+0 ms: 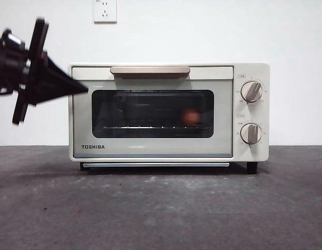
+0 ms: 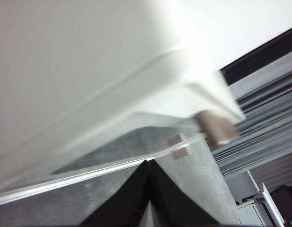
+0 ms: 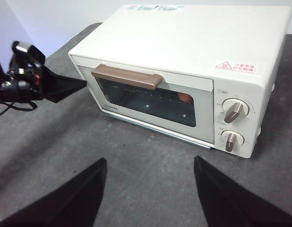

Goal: Eggoven

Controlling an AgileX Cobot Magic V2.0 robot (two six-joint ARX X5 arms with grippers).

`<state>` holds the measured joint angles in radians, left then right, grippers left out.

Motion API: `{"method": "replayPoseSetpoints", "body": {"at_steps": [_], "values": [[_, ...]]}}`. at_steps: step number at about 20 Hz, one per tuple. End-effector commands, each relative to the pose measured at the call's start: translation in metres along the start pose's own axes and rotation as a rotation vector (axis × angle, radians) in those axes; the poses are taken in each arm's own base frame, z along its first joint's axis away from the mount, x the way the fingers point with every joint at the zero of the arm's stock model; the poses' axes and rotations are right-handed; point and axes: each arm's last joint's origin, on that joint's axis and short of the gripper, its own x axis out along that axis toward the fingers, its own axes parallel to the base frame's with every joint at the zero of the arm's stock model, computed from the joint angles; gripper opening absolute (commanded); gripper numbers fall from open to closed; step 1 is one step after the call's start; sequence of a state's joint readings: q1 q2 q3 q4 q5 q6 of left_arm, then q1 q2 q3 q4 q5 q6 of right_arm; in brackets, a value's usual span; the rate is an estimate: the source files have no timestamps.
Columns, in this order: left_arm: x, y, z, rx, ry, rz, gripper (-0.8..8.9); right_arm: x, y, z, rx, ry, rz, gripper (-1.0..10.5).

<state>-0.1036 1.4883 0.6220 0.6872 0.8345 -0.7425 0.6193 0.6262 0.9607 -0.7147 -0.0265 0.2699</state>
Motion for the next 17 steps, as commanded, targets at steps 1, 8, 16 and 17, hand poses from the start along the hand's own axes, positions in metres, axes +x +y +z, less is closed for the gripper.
{"method": "replayPoseSetpoints", "body": {"at_steps": [1,8,16,17], "values": [[-0.004,-0.019,0.008,0.052,-0.023,-0.024,0.07,-0.001,0.002,0.004,0.007,-0.011,0.008,3.0],[-0.03,-0.064,-0.001,0.18,-0.021,0.117,0.07,0.013,0.001,0.003,-0.003,0.051,-0.009,3.0],[-0.076,-0.112,-0.023,0.342,-0.025,0.311,0.07,0.043,0.0,0.002,-0.028,0.146,-0.034,2.6],[-0.081,-0.116,-0.025,0.353,-0.032,0.328,0.07,0.047,0.0,0.002,-0.028,0.154,-0.036,2.5]]}}
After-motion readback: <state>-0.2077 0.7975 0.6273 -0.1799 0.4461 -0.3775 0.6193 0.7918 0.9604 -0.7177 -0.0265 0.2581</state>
